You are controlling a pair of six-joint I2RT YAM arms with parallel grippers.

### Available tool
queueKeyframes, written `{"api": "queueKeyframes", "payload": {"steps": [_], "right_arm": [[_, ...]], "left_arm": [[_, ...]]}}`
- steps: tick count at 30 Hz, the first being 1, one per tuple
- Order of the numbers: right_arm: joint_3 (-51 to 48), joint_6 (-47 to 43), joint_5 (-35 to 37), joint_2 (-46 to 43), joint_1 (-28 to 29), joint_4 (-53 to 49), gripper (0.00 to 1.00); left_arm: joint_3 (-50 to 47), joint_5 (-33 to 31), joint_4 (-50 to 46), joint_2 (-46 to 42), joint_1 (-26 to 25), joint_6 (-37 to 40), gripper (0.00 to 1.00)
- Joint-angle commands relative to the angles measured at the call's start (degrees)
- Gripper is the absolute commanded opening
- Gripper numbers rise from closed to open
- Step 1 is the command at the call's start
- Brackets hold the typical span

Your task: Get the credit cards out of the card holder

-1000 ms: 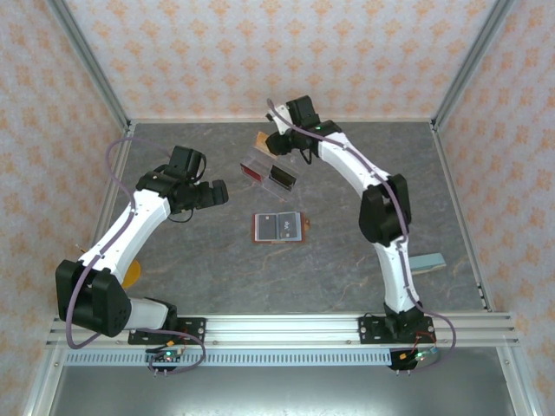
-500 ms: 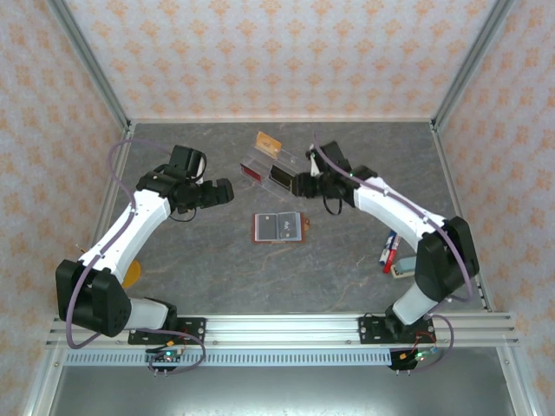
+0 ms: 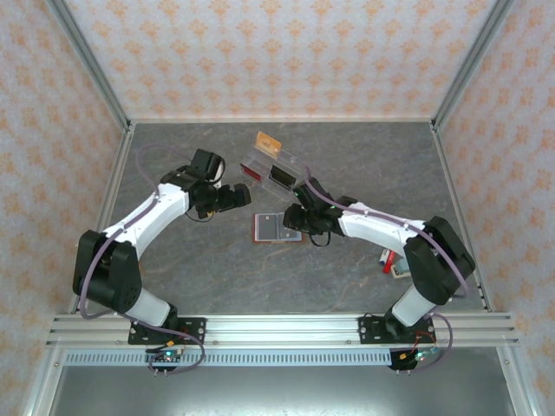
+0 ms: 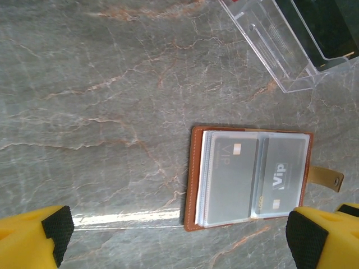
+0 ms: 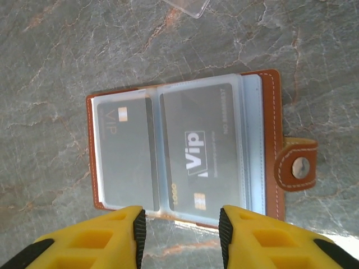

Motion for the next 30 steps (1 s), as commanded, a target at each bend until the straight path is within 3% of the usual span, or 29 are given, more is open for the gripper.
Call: {"api": "queueKeyframes", "payload": {"steps": [1, 11, 18, 30], "right_arm": [[0.7, 1.5, 3.0, 1.9, 0.1, 0.2, 0.41], [3.6, -1.0, 5.6, 6.9, 0.1, -3.2, 0.39], [4.3, -2.1, 4.9, 8.0, 0.1, -3.6, 0.38], [4.3, -3.0, 3.6, 8.8, 0.1, -3.1, 0.36]], "left_arm": [[0.4, 2.2, 2.9, 2.5, -1.4, -2.7, 1.0], [1.8, 4.8, 7.0, 9.7, -6.3, -6.3, 0.99], [2.0, 7.1, 8.4, 13.3, -7.5, -7.6, 0.92], [1.7, 7.6, 9.0, 16.0, -7.5, -9.3, 0.62]]}}
